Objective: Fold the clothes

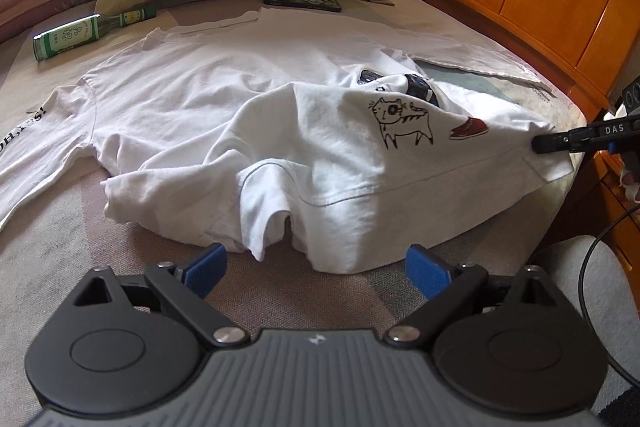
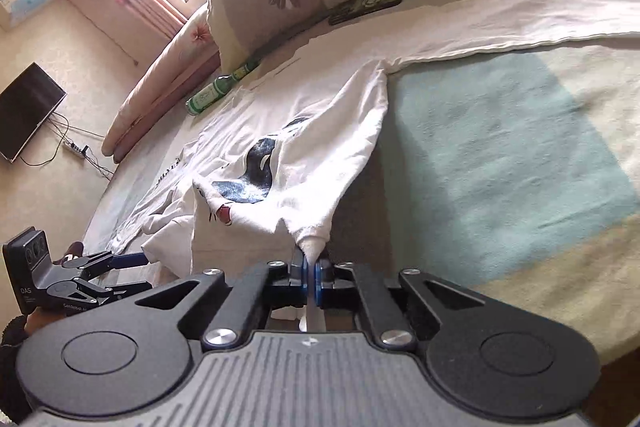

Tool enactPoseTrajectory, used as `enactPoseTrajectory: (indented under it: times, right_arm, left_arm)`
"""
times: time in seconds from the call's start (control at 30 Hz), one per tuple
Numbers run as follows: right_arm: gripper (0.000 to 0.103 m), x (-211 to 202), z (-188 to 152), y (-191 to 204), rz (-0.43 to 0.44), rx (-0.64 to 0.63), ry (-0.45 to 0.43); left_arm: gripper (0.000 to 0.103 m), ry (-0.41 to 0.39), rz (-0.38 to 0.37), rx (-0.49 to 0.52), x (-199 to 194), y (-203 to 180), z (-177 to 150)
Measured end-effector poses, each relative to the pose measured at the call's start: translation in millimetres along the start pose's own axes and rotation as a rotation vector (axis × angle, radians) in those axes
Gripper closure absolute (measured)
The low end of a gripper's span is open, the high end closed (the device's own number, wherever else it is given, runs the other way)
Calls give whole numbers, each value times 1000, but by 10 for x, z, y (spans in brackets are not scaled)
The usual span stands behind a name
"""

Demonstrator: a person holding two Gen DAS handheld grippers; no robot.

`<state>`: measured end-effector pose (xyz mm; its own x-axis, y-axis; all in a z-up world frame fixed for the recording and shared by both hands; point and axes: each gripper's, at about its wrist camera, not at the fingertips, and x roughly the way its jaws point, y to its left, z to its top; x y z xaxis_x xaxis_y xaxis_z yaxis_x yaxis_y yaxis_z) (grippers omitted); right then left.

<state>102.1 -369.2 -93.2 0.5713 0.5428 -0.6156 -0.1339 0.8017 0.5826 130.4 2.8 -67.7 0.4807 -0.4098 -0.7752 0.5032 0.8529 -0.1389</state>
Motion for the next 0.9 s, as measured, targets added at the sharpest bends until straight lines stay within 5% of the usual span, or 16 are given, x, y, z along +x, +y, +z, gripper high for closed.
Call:
enactPoseTrajectory:
  times: [0.27,0.37,0.47,0.6,0.73,0.9]
  right_arm:
    - [91,-132,-54,-295,-218,40,18]
    - [89,-136,-74,-214,-244,14,-8]
    - [74,-154,-62,-36,-273,-39,-39]
    - [72,-185,-26,331,-376,-191,-109]
    - [65,-146,11,708,-324,-301,-128]
    - [53,304,-93,1305,-274,-512,-43]
  left_arm:
    - [7,8,5,36,-51,-105,-43]
    - [7,20,15,41,-40,-105,-64]
    - [7,31,26,41,-21,-95,-95]
    - [7,35,33,33,-14,-53,-160]
    - [7,43,42,16,-13,41,-248]
    - [7,42,85,-6,-85,240,-381]
